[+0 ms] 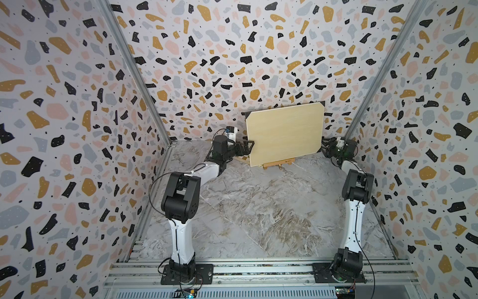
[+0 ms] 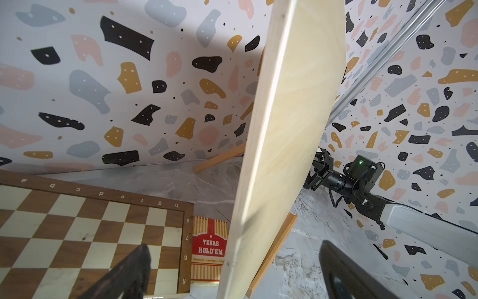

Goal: Assemble the easel
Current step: Adjust the drawing board on the easel.

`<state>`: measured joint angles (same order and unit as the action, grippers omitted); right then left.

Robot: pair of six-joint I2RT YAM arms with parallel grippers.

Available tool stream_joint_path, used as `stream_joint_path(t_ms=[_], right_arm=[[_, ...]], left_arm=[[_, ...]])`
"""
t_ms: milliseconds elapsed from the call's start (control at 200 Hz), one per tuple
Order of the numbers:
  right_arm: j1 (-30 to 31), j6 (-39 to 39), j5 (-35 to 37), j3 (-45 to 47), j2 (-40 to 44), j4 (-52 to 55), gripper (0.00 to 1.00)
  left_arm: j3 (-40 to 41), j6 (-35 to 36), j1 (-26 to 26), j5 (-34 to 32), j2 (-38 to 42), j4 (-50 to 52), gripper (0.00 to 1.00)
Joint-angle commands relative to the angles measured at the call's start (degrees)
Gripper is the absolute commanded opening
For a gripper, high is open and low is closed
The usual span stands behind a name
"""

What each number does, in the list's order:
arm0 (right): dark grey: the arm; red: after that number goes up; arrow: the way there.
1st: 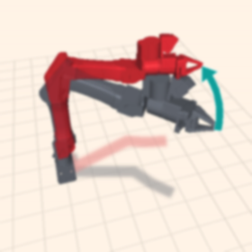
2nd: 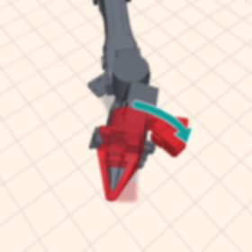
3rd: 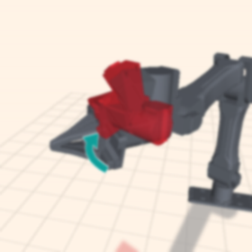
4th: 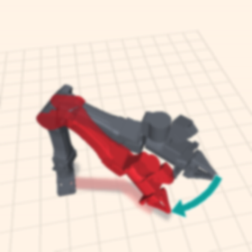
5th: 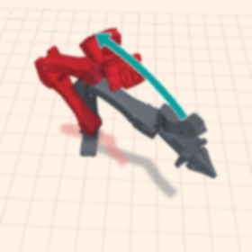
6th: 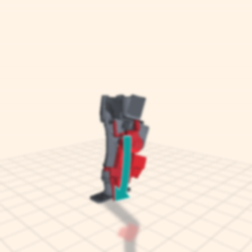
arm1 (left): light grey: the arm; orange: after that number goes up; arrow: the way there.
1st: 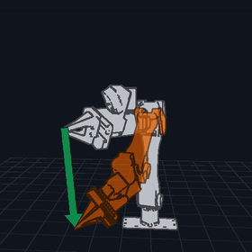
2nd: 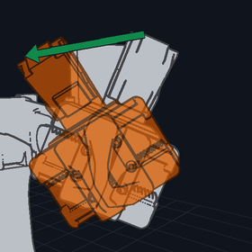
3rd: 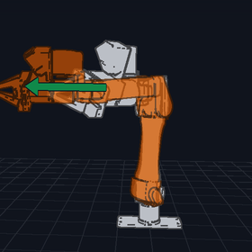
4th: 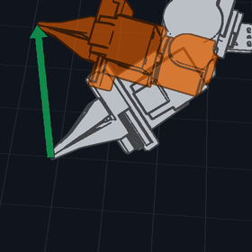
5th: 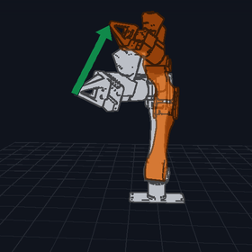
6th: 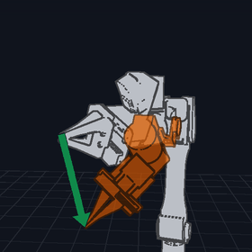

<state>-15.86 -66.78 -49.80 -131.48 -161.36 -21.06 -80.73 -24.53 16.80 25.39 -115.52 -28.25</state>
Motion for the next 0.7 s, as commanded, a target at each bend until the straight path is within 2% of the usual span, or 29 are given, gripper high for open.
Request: stream_joint_path(t_ms=[0, 310, 696], right_arm=[[0.4, 1.3, -3.4, -2.7, 0.0, 2.1, 0.72], [1.7, 7.8, -8.7, -0.7, 2.4, 6.1, 0.72], [4.2, 14.7, -8.5, 17.2, 14.2, 3.9, 0.72]], left_arm=[[-1.5, 1.6, 0.3, -0.8, -0.6, -0.5, 1.0], [0.6, 1.3, -0.8, -0.4, 0.6, 0.2, 0.99], [6.2, 0.5, -4.0, 1.4, 2.9, -2.1, 0.99]])
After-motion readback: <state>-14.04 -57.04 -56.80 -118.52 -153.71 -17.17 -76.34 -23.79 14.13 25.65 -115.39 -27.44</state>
